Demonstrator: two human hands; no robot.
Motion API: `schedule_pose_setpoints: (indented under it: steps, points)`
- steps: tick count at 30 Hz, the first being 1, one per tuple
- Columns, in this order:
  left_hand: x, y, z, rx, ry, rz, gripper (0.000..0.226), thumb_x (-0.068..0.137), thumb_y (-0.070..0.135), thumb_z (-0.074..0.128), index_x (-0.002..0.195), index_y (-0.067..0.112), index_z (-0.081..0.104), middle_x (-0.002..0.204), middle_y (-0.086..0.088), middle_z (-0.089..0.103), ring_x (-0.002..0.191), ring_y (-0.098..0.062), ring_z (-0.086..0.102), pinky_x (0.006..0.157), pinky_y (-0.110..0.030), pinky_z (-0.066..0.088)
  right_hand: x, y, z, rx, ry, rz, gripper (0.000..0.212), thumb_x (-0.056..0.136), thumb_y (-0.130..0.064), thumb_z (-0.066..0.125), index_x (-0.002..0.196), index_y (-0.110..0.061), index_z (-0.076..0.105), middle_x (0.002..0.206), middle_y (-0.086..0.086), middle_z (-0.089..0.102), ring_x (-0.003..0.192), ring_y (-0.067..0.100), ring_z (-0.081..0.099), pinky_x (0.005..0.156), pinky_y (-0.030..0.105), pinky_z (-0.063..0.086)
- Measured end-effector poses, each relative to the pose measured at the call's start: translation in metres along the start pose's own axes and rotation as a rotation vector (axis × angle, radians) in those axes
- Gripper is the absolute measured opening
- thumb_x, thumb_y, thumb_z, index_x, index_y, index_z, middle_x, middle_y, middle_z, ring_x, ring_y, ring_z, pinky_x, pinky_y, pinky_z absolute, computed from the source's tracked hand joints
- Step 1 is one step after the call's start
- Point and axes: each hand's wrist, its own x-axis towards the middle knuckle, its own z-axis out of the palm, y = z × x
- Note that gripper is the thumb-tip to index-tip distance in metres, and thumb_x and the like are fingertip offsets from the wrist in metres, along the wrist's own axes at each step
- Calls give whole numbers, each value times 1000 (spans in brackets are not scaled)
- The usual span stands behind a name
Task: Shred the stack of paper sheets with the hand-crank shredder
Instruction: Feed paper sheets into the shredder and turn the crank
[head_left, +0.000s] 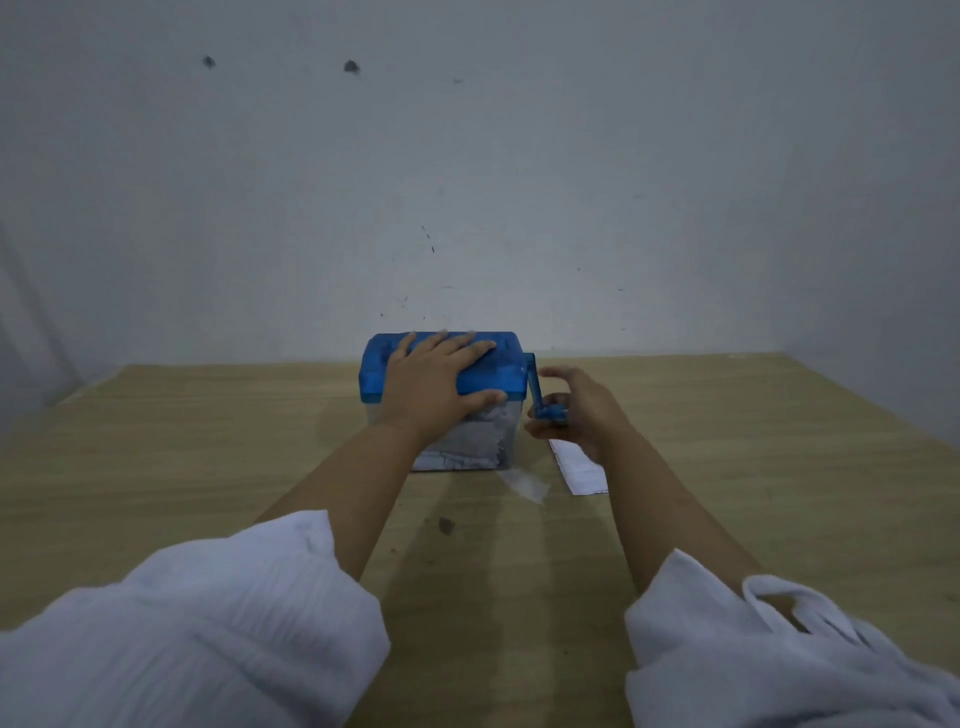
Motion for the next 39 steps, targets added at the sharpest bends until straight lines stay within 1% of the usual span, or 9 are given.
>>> schedule_pose_setpoints:
  steps: [4, 7, 11, 14, 18, 26, 31, 34, 39]
  points:
    - [0, 0, 1, 8, 3, 2, 65, 84, 67, 44, 143, 40, 32, 151, 14, 31, 141, -12, 24, 115, -38, 4, 2, 28, -12, -365, 3, -438, 48, 92, -1, 52, 130, -29, 48, 101, 8, 57, 76, 3, 60, 66, 13, 48]
    - [0, 1, 1, 17, 6, 3, 65, 85, 67, 43, 143, 40, 32, 151, 14, 31, 140, -12, 25, 115, -37, 3, 4, 30, -12, -412, 24, -588, 59, 87, 3, 58, 132, -32, 44, 112, 2, 54, 82, 1, 55, 68, 8, 45]
    - [0, 1, 1, 9, 9, 8, 65, 84, 67, 44, 143, 40, 32, 151, 14, 31, 140, -12, 25, 115, -37, 2, 12, 27, -20, -513, -20, -744, 54, 86, 3, 60, 129, -27, 49, 118, -9, 52, 95, -3, 54, 79, 9, 44]
    - [-1, 1, 1, 11, 12, 11, 65, 85, 66, 43, 143, 40, 32, 151, 14, 30, 140, -11, 25, 115, -36, 2, 16, 27, -21, -606, -51, -753, 52, 88, -1, 59, 131, -27, 47, 126, -13, 48, 104, 7, 53, 84, 13, 45]
    - [-1, 2, 1, 7, 13, 10, 65, 85, 67, 43, 143, 40, 31, 151, 15, 30, 141, -11, 24, 115, -36, 4, 19, 27, -23, -661, -59, -790, 51, 91, -10, 59, 132, -33, 42, 129, -22, 44, 113, 0, 47, 90, 12, 40]
    - [0, -1, 3, 0, 31, 13, 65, 84, 67, 44, 142, 40, 33, 151, 14, 32, 140, -12, 27, 115, -36, 6, 29, 32, -25, -786, -66, -896, 50, 93, -38, 49, 140, -24, 40, 140, -10, 43, 124, 12, 45, 101, 30, 38]
    - [1, -1, 3, 0, 38, 18, 64, 84, 67, 45, 142, 40, 33, 150, 14, 33, 140, -12, 27, 115, -36, 5, 32, 31, -15, -796, 76, -962, 47, 93, -39, 40, 128, -11, 53, 124, 1, 56, 110, 15, 51, 93, 23, 40]
    - [0, -2, 5, -19, 34, 19, 65, 84, 67, 45, 142, 41, 33, 151, 15, 31, 141, -12, 25, 116, -36, 4, 34, 15, 2, -746, 249, -917, 39, 98, -28, 38, 101, 1, 64, 103, 11, 62, 92, 18, 54, 79, 19, 38]
    - [1, -1, 4, -2, 22, 24, 65, 84, 67, 44, 143, 41, 31, 151, 15, 30, 141, -11, 24, 116, -36, 4, 39, -5, 13, -744, 237, -699, 42, 102, -29, 33, 72, -4, 51, 67, 7, 48, 62, 18, 45, 55, 26, 33]
